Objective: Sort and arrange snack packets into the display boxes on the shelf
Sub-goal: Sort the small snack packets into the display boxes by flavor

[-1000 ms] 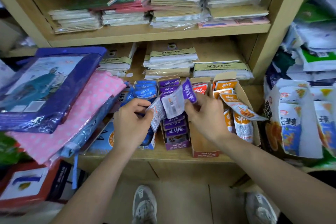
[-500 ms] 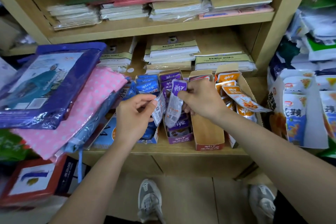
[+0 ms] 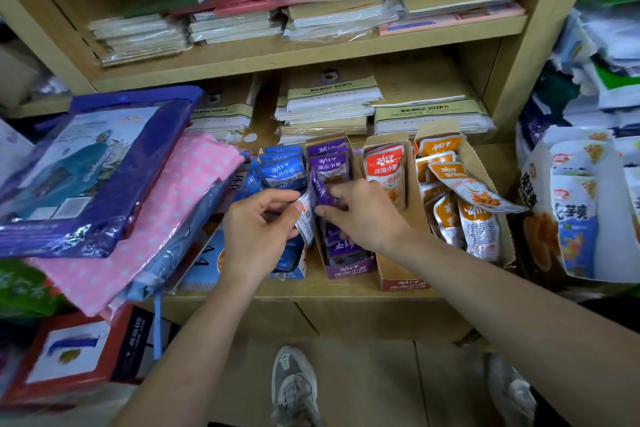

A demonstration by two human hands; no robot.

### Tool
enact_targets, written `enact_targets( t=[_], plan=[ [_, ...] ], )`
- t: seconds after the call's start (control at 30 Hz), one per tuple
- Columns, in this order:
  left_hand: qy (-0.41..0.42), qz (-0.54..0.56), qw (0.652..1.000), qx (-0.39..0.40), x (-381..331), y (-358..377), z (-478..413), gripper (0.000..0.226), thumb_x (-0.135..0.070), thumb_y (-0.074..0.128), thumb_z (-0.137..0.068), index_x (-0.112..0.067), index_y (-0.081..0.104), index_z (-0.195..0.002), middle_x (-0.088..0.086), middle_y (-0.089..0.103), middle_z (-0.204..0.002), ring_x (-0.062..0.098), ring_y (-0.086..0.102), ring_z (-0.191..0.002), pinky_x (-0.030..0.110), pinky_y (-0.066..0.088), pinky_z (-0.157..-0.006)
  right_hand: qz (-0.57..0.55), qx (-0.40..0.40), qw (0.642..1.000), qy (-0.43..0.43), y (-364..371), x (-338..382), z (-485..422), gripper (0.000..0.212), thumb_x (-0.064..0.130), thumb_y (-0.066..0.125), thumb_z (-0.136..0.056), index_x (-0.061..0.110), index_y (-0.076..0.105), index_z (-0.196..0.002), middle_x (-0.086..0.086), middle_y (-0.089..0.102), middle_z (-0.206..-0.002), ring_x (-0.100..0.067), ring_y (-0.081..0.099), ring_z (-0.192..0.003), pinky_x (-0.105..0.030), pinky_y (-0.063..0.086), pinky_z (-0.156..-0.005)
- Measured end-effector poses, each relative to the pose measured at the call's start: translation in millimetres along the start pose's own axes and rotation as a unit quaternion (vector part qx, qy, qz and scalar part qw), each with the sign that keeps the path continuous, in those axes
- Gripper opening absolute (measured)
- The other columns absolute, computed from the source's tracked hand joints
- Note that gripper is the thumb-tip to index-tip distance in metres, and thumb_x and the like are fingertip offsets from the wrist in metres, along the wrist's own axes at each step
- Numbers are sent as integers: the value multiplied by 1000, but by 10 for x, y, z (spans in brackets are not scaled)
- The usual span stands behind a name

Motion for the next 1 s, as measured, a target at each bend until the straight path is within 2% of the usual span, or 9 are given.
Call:
enact_targets(
  t=[0.1,0.3,0.4,0.5,0.6,0.67,0.77,0.87,1.0],
  plan=[
    [20,-16,1000,6,-12,-9,-9,15,-21,76,-89,-24,77,-104,-4,76,-88,13,73,-80,48,63,-73,0,11,1000,-26,-8,4,10,25,29,69,-93,13,70,-113,-1,74,-95,-13,69,-84,-38,59,-78],
    [188,-166,964,84,-247,131,52,37,-28,72,-92,-32,67,-129,-18,61,-124,3,62,-106,30,55,-84,34,29,993,-105,-87,84,177,31,17,73,-89,15,70,-120,-1,72,-108,-11,65,-92,-36,57,-84],
    [238,-269,932,52,-281,149,58,23,-31,69,-93,-26,75,-115,-16,64,-122,5,64,-100,39,58,-76,74,39,990,-115,-186,71,274,38,18,71,-92,20,66,-129,1,67,-121,-4,58,-98,-20,51,-86],
    [246,-316,916,36,-339,182,69,24,-30,72,-92,-22,75,-114,-13,68,-116,8,66,-88,30,55,-65,88,-4,990,-106,-449,14,440,39,19,70,-93,19,65,-131,2,68,-119,1,53,-100,-6,43,-81],
    [223,-350,909,30,-375,206,50,22,-33,73,-89,-23,77,-108,-11,70,-109,6,58,-75,18,39,-57,139,-87,982,-96,-816,-125,570,39,23,74,-88,20,67,-127,2,70,-117,-4,55,-106,-26,51,-92],
    [227,-364,903,15,-429,226,52,25,-32,75,-88,-20,77,-110,-5,73,-108,17,63,-85,24,45,-65,188,-126,971,-77,-1062,-286,593,45,26,79,-82,21,68,-126,1,70,-118,-2,48,-105,-33,44,-97],
    [263,-357,896,3,-576,369,124,27,-30,75,-87,-19,77,-111,-2,73,-111,23,63,-102,36,47,-88,238,-52,970,-8,-1271,-565,623,64,33,81,-76,32,57,-136,2,56,-138,-20,44,-125,-48,39,-106],
    [273,-311,908,56,-715,720,263,30,-35,74,-87,-21,76,-114,-6,72,-111,17,58,-104,33,45,-90,213,67,974,27,-1303,-774,721,71,28,82,-79,33,50,-143,7,43,-146,-18,30,-139,-43,24,-117],
    [272,-302,902,146,-799,1257,359,47,-50,64,-89,-25,67,-129,-7,67,-121,13,51,-113,28,38,-90,212,38,976,-9,-1379,-870,749,60,11,78,-82,32,60,-135,1,57,-132,-19,49,-125,-39,40,-109]
  ],
)
Point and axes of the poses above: each hand's wrist, its own z-axis away from the middle knuckle, its own y-axis out of the palm, x = y × z, the point moved 5 cm from there along -z, towards the middle knuckle
